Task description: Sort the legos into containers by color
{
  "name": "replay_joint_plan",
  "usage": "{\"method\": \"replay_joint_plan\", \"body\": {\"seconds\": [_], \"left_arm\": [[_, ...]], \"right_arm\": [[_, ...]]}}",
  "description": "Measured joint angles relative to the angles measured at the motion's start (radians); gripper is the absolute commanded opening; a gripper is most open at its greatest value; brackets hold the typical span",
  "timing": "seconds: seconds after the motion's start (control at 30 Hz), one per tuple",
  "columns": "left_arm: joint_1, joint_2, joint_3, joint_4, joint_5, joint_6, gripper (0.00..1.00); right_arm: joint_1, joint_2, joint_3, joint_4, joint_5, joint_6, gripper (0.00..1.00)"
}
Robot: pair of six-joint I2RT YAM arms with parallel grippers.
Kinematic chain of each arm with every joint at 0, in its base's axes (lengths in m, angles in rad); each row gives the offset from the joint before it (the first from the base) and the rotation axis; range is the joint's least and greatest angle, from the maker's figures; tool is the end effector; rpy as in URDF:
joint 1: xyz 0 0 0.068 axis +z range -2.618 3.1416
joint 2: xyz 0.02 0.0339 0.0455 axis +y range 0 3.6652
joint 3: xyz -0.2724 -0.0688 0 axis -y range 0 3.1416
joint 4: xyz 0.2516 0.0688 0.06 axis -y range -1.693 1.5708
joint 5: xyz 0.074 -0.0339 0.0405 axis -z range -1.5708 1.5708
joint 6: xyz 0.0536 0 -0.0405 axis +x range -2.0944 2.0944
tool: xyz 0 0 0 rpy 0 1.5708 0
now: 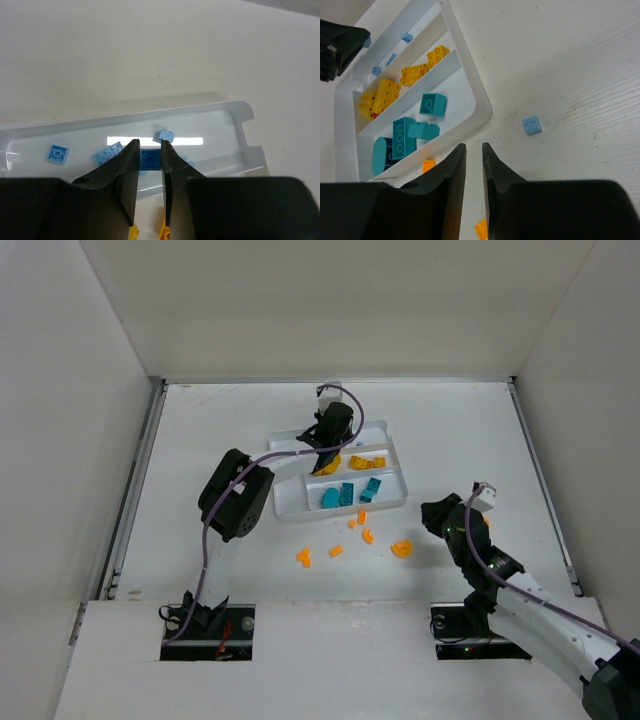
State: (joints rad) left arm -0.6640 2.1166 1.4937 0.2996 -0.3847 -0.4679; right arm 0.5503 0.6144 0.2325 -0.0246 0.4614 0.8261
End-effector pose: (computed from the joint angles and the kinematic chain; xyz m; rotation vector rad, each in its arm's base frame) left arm 0.4204 -0.3034 0.2090 -0.0778 1.8890 -0.4147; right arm 0.1534 0.0661 0.1842 0.5630 1.8777 0.4585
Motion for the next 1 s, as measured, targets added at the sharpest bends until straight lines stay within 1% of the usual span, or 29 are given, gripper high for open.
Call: {"method": "replay_joint_plan", "body": {"seconds": [0.17, 0.23, 0.4, 0.5, 0.53, 0.63, 0.73, 0.77, 0.8, 0.9, 1.0], "left_arm": [[0.002, 0.025, 0.001, -0.037, 0.014, 0.004, 0.16], [0.003, 0.026, 0.002, -0.039, 0.015, 0.008, 0.22], [0.003, 0.029, 0.005, -0.042, 0.018, 0.014, 0.41], [-0.003, 0.029, 0.005, -0.042, 0.017, 0.021, 0.44], [-0.006, 0.029, 0.005, -0.042, 0.016, 0.023, 0.44], [-0.030, 0.023, -0.002, -0.035, 0.010, 0.030, 0.39], [-0.085, -0.021, -0.062, -0.015, 0.007, 0.036, 0.36], [-0.112, -0.043, -0.090, -0.009, 0.005, 0.037, 0.36], [-0.143, -0.066, -0.115, 0.000, 0.002, 0.036, 0.35], [-0.255, -0.120, -0.160, 0.021, -0.006, 0.029, 0.34], [-0.376, -0.153, -0.185, 0.055, -0.027, 0.023, 0.34]], "right_arm": [[0.000, -0.006, -0.001, 0.011, -0.009, -0.004, 0.26], [0.000, -0.016, -0.003, 0.012, -0.011, -0.004, 0.28], [0.000, -0.055, -0.012, 0.013, -0.012, -0.008, 0.47], [-0.001, -0.089, -0.021, 0.010, -0.008, -0.009, 0.51], [-0.002, -0.100, -0.022, 0.010, -0.005, -0.010, 0.51], [-0.009, -0.129, -0.022, 0.009, 0.004, -0.010, 0.51], [-0.029, -0.153, -0.018, -0.005, 0.014, -0.010, 0.49], [-0.038, -0.161, -0.011, -0.016, 0.017, -0.010, 0.47], [-0.049, -0.170, -0.002, -0.030, 0.019, -0.011, 0.42], [-0.104, -0.190, 0.055, -0.074, 0.023, -0.019, 0.31], [-0.163, -0.202, 0.122, -0.084, 0.023, -0.026, 0.29]]}}
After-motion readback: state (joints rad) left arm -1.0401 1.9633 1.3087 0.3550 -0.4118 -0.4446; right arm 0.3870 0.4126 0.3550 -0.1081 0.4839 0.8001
